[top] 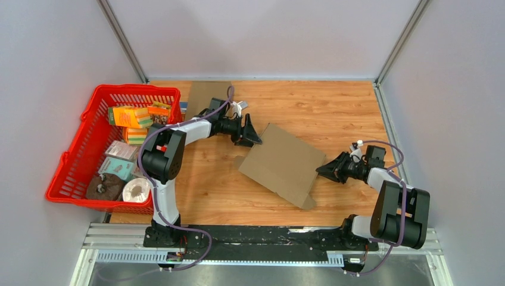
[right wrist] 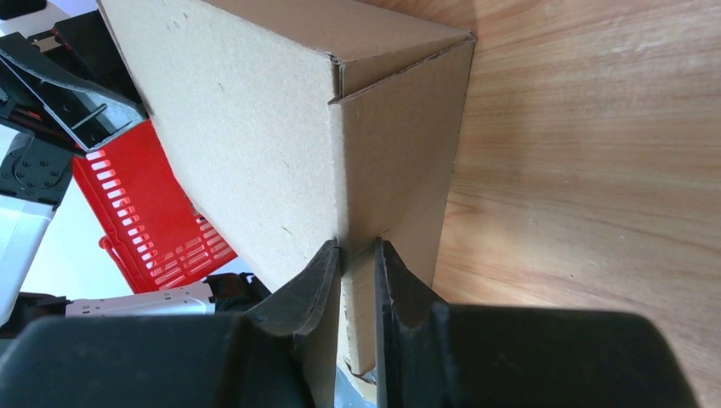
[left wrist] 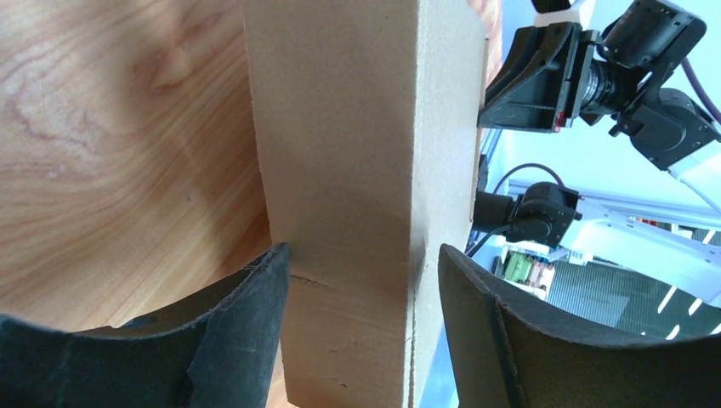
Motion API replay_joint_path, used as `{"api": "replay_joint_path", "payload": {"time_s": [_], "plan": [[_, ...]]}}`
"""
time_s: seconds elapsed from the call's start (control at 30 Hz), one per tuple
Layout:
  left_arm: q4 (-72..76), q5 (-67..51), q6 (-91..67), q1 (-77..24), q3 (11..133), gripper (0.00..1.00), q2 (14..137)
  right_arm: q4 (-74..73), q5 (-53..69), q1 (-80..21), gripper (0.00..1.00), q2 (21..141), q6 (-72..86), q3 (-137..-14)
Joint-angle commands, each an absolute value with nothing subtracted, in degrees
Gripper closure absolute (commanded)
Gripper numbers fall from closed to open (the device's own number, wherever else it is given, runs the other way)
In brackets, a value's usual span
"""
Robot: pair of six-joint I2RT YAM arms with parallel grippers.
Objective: Fold the paper box
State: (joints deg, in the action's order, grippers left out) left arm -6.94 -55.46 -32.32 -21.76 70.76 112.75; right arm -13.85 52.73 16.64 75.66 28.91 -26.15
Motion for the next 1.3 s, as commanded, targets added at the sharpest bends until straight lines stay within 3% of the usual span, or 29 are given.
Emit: {"api": "replay_joint_path", "payload": {"time_s": [0.0, 0.1, 0.23, 0.33, 0.63, 0.83, 0.9, 1.03, 1.27], "plan": [[-0.26, -62.84, -37.61, -24.52, 70.23, 0.3, 112.06, -13.27, 43.07, 16.61, 0.97, 76.82, 27.42, -24.35], [2.21, -62.5, -38.5, -24.87, 69.78, 0.3, 111.97, -13.27, 42.89, 16.61, 0.97, 76.82, 27.51, -24.35], [-22.44, -44.36, -23.85, -24.61, 75.3, 0.29, 112.23, -13.27, 43.06, 18.19, 0.98, 76.47, 27.6, -24.08], [-26.01, -38.86, -22.24, -24.35, 76.9, 0.24, 113.11, -12.66, 44.38, 18.72, 0.98, 77.34, 27.77, -23.99], [-13.13, -58.07, -29.43, -24.7, 74.63, 0.23, 117.6, -12.3, 44.38, 18.81, 0.98, 78.05, 27.77, -23.91], [-5.02, -62.49, -33.92, -26.89, 73.3, 0.27, 116.46, -12.04, 44.65, 18.81, 0.98, 78.31, 27.77, -23.91], [-8.4, -60.48, -34.01, -26.81, 73.21, 0.28, 114.53, -12.22, 44.56, 18.81, 0.98, 78.31, 27.95, -23.91], [-24.33, -41.27, -23.04, -25.14, 76.11, 0.25, 110.4, -12.13, 44.38, 19.51, 0.98, 78.22, 28.04, -23.91], [-16.86, -46.75, -28.84, -18.63, 73.81, 0.23, 108.53, -10.81, 46.93, 20.21, 1.0, 80.77, 28.12, -23.82]]}}
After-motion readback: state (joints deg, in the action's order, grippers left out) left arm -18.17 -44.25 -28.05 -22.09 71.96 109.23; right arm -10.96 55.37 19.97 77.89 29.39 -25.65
